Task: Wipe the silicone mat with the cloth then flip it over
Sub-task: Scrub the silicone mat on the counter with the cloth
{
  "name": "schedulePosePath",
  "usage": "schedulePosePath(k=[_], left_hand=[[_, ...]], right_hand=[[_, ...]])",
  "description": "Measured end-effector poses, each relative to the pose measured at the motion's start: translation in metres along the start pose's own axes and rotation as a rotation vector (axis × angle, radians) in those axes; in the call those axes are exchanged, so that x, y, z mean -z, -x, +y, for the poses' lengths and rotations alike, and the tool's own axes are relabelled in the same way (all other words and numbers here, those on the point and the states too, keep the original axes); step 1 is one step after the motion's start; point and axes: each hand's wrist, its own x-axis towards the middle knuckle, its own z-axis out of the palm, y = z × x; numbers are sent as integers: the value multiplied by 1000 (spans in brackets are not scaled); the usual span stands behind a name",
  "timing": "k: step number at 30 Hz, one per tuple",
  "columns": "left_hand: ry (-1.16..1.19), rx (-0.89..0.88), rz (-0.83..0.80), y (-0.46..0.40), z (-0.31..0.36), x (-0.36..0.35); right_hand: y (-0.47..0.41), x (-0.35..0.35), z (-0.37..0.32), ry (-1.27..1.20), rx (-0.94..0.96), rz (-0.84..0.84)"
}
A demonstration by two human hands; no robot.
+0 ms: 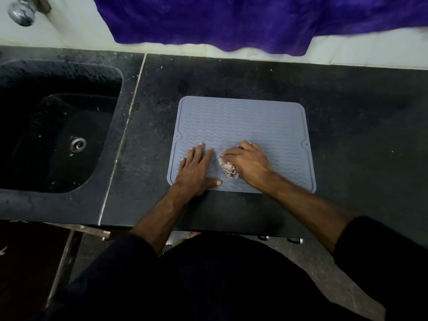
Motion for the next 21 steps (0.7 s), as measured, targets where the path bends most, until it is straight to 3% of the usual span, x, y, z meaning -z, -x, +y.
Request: schedulePosePath(k=[9, 15, 21], left_hand=[[-1, 16, -35, -6, -1, 1], [-29, 29, -35, -10, 0, 0], [-2, 18, -34, -8, -2, 0]], right_hand=[[26, 9, 36, -33, -151, -7], [11, 2, 5, -56, -62, 35], [49, 1, 50, -36, -128, -7]])
